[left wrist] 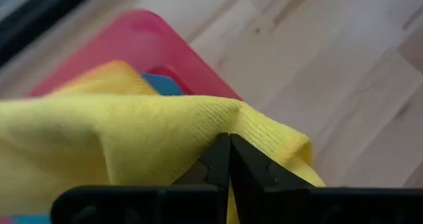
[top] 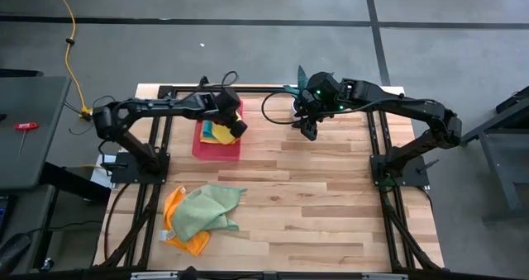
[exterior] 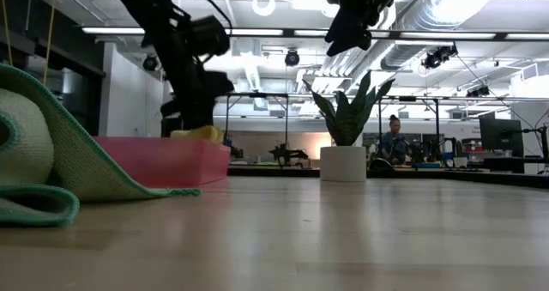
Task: Fold microfiber towels
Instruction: Put the folded yellow microfiber towel into the pink bin
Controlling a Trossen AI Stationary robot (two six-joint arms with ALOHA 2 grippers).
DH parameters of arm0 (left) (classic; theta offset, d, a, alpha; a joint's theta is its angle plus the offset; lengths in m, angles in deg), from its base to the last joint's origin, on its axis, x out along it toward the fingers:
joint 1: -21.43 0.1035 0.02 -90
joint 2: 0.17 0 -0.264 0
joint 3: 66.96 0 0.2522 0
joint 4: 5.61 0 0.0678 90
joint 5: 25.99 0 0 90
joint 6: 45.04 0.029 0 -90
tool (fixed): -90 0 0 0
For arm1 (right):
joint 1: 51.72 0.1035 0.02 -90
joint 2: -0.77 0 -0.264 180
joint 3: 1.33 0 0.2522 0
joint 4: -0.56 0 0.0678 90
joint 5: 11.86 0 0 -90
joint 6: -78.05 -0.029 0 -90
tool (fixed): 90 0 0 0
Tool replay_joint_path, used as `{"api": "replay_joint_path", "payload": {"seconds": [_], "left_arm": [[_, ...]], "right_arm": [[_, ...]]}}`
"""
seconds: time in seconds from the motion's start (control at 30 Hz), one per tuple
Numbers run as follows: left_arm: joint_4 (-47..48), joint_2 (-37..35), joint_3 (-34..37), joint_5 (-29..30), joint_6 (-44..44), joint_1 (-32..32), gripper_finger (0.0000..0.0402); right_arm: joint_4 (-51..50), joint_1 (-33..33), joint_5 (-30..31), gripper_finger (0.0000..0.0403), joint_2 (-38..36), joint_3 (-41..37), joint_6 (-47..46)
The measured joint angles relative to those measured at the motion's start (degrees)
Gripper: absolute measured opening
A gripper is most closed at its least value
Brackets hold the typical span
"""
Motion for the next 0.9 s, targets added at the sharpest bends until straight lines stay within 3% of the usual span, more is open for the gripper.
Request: {"api": "replay_joint_path", "payload": {"seconds": [0.2,0.43,0.7,0.9], "left_arm": [[-4.12,3.04,-0.54,-0.8,-2.57,-1.62,0.0],[-11.81,-0.18,-0.83,-3.29,-1.63,-3.53,0.0],[-0.52,-10.88,-0.9,1.84,3.89,-1.73,0.0],[10.82,-15.43,-0.66,1.95,11.33,-0.18,0.0018]], "right_arm": [[-0.01,-0.02,0.0,0.0197,0.0,0.0,-0.02],[0.02,-0.02,0.0,0.0197,0.0,0.0,0.0],[0.04,-0.02,0.0,0.0197,0.0,0.0,0.45],[0.1,-0.02,0.0,0.0197,0.0,0.0,0.89]]}}
